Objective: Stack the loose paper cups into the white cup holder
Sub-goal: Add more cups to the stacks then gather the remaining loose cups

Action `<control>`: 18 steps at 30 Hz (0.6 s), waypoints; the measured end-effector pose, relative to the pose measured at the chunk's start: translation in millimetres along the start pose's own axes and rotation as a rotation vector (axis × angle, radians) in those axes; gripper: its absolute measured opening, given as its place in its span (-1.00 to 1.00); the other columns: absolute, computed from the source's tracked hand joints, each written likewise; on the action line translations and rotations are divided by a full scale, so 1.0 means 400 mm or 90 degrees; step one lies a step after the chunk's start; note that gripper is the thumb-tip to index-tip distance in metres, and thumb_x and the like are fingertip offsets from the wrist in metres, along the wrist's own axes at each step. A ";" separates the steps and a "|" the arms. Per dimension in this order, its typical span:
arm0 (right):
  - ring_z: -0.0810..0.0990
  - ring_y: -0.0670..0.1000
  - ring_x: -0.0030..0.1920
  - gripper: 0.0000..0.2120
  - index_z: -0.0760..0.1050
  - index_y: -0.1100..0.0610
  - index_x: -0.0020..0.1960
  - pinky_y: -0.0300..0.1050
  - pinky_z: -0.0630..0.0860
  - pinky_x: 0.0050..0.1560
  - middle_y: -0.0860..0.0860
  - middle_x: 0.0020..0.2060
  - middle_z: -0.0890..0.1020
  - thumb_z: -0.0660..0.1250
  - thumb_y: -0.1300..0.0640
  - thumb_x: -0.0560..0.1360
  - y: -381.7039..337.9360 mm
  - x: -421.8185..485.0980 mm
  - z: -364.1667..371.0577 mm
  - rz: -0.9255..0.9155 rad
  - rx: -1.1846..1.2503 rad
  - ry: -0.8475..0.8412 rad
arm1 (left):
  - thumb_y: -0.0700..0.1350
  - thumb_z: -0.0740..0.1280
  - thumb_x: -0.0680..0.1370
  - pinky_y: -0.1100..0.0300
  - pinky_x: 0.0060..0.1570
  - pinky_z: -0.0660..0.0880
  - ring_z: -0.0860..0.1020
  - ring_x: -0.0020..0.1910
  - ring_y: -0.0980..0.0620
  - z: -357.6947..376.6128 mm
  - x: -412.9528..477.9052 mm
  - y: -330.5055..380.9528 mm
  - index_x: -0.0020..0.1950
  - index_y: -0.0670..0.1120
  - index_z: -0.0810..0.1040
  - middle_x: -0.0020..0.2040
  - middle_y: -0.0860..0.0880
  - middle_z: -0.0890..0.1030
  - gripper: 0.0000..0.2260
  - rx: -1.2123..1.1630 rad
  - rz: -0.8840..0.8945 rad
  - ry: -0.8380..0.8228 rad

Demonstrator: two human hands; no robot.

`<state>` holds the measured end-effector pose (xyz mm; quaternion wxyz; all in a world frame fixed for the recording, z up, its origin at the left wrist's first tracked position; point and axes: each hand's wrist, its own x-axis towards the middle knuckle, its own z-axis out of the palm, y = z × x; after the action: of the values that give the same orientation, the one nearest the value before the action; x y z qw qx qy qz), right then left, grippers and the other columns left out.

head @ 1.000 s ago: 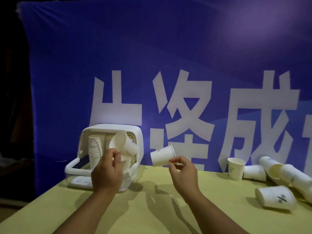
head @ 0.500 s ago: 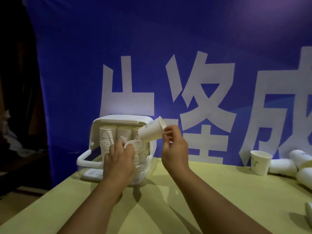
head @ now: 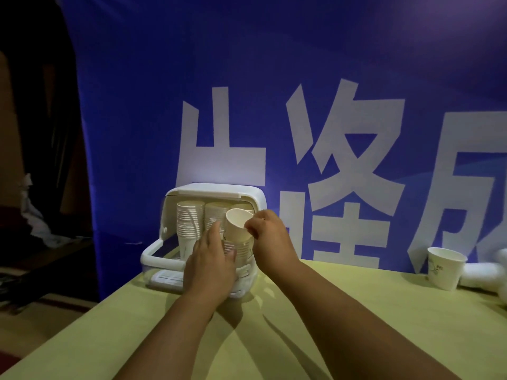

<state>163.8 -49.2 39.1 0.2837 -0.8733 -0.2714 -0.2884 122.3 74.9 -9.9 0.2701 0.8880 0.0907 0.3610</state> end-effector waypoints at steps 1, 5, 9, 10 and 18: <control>0.49 0.01 0.18 -0.75 0.60 0.11 0.23 -0.29 0.40 0.15 0.02 0.18 0.51 0.35 0.26 0.57 -0.004 0.001 0.003 0.002 0.006 -0.005 | 0.04 0.27 0.65 -0.09 0.36 0.40 0.30 0.51 -0.05 0.001 0.000 -0.004 0.60 0.16 -0.05 0.61 0.02 0.21 -0.36 -0.017 0.012 0.000; 0.48 0.04 0.17 -0.72 0.57 0.11 0.28 -0.23 0.42 0.17 0.05 0.17 0.48 0.32 0.25 0.59 -0.027 0.006 0.012 -0.038 -0.032 -0.055 | -0.02 0.28 0.66 -0.08 0.30 0.47 0.33 0.48 -0.03 -0.001 0.011 -0.020 0.60 0.28 -0.07 0.59 0.07 0.22 -0.34 -0.054 0.020 0.012; 0.51 0.06 0.08 -0.74 0.61 0.10 0.22 -0.18 0.47 0.10 0.06 0.10 0.48 0.36 0.29 0.56 -0.030 0.022 0.022 -0.028 -0.059 -0.101 | -0.05 0.27 0.67 0.10 0.20 0.46 0.40 0.36 0.02 -0.002 0.012 -0.028 0.57 0.12 0.21 0.47 0.05 0.30 -0.51 -0.053 0.007 0.018; 0.53 0.07 0.06 -0.74 0.62 0.11 0.19 -0.17 0.49 0.09 0.06 0.08 0.49 0.37 0.30 0.54 -0.028 0.022 0.029 -0.020 -0.066 -0.126 | -0.04 0.26 0.67 0.14 0.17 0.46 0.42 0.33 0.04 -0.002 0.009 -0.029 0.53 0.08 0.29 0.45 0.06 0.31 -0.58 -0.047 0.009 0.016; 0.38 0.12 0.44 -0.47 0.34 -0.03 0.51 0.02 0.35 0.41 0.02 0.48 0.39 0.34 0.25 0.58 -0.009 -0.040 0.039 -0.014 -0.030 -0.187 | -0.02 0.27 0.66 0.06 0.24 0.47 0.42 0.34 0.03 -0.011 0.000 -0.021 0.49 0.04 0.38 0.42 0.06 0.39 -0.61 -0.022 -0.009 0.024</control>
<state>156.0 -41.5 19.4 0.2174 -0.9096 -0.3125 -0.1664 119.5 83.8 -12.1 0.2865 0.8756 0.0956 0.3771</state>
